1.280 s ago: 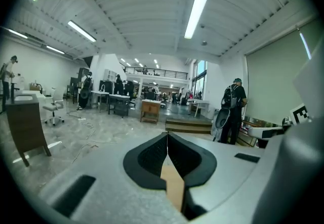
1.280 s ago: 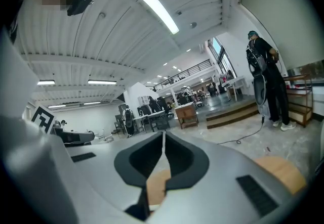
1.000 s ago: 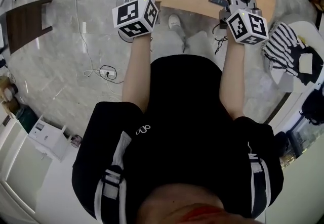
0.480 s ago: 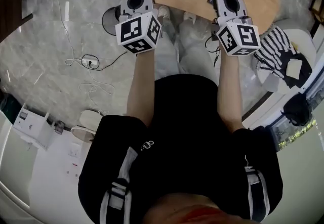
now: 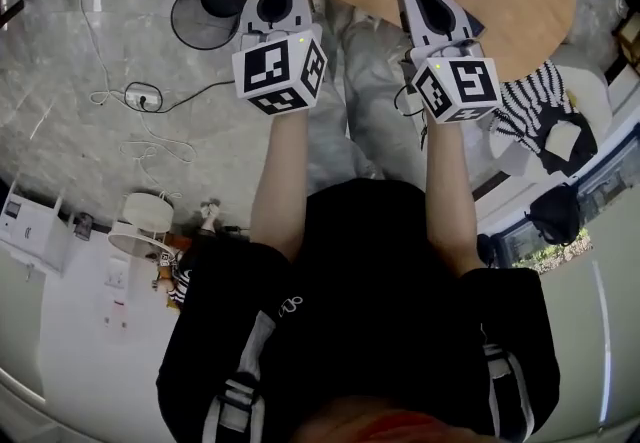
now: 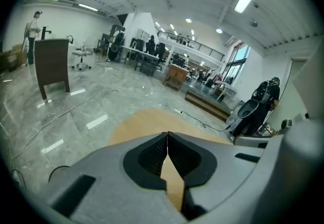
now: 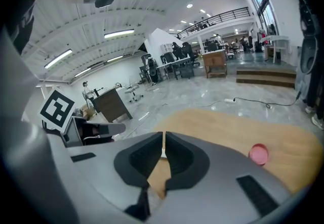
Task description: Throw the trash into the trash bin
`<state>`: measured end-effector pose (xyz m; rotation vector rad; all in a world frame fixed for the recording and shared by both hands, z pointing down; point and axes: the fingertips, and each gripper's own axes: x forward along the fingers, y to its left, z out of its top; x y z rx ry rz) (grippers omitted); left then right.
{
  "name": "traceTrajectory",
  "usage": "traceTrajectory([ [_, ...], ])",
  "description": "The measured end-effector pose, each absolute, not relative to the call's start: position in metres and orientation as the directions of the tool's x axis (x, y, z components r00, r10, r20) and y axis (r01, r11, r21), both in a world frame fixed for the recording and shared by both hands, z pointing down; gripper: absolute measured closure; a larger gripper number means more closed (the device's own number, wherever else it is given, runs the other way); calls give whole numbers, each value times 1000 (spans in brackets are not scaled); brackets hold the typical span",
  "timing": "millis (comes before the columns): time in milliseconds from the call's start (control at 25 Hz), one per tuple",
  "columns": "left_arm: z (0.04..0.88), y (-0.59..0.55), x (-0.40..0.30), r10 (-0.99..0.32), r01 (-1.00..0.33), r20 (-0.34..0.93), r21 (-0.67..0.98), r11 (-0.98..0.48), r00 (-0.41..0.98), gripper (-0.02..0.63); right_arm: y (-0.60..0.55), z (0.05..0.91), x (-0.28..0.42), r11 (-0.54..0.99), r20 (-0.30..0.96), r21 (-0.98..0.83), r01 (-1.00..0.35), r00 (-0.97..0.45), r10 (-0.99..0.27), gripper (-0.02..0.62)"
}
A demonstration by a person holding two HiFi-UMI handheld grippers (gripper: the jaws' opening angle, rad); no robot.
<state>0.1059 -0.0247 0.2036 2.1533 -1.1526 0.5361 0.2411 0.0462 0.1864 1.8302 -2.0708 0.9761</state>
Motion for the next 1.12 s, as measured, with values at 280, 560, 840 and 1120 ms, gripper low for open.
traceTrajectory([
  [280, 255, -39, 83, -584, -863, 638, 335, -377, 502, 597, 18, 256, 215, 39, 593, -369, -928, -268, -760, 577],
  [560, 302, -44, 64, -577, -881, 666, 330, -340, 472, 597, -13, 310, 185, 292, 666, -205, -934, -351, -658, 574],
  [840, 334, -43, 51, -562, -887, 687, 351, -300, 462, 597, -36, 359, 149, 615, 798, 42, -787, -344, -494, 426],
  [1120, 353, -45, 38, -558, -892, 696, 363, -269, 452, 597, -49, 401, 137, 760, 868, 193, -620, -253, -427, 415],
])
